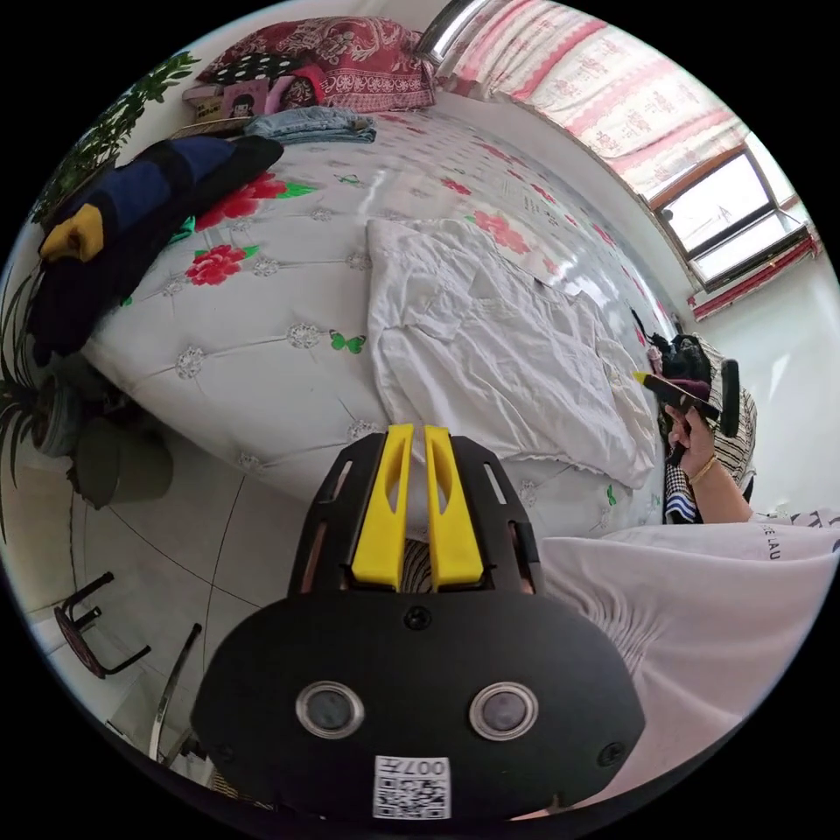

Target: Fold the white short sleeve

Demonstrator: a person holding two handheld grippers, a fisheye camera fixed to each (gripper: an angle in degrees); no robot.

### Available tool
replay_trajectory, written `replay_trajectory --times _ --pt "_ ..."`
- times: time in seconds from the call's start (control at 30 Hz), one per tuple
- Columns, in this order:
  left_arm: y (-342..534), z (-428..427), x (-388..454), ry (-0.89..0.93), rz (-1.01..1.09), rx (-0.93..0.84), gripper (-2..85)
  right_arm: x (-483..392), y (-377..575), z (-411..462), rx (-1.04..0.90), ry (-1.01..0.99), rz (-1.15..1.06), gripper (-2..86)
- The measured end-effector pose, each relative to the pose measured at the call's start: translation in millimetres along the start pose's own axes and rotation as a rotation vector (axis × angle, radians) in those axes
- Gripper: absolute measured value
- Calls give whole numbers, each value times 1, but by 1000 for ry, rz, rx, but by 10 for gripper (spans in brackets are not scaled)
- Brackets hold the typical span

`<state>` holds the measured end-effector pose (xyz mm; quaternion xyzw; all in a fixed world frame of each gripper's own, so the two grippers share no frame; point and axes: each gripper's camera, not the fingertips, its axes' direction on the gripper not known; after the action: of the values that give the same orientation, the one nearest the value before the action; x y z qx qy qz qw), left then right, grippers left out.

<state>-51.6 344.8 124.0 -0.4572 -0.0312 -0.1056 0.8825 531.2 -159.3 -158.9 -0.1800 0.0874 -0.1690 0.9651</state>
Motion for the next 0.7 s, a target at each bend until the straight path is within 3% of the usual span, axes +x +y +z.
replay_trajectory --times 0.17,0.37,0.53,0.7 --pt "-16 16 -33 114 -105 -28 76 -9 34 -15 30 -127 55 48" --pt "-38 40 -48 171 -177 -64 115 -48 69 -3 -16 -104 20 48" --pt "-51 43 -51 137 -157 -96 100 -84 61 21 -71 -174 -79 58" --pt "-52 44 -49 15 -124 -105 25 -98 60 98 -331 -157 -113 62"
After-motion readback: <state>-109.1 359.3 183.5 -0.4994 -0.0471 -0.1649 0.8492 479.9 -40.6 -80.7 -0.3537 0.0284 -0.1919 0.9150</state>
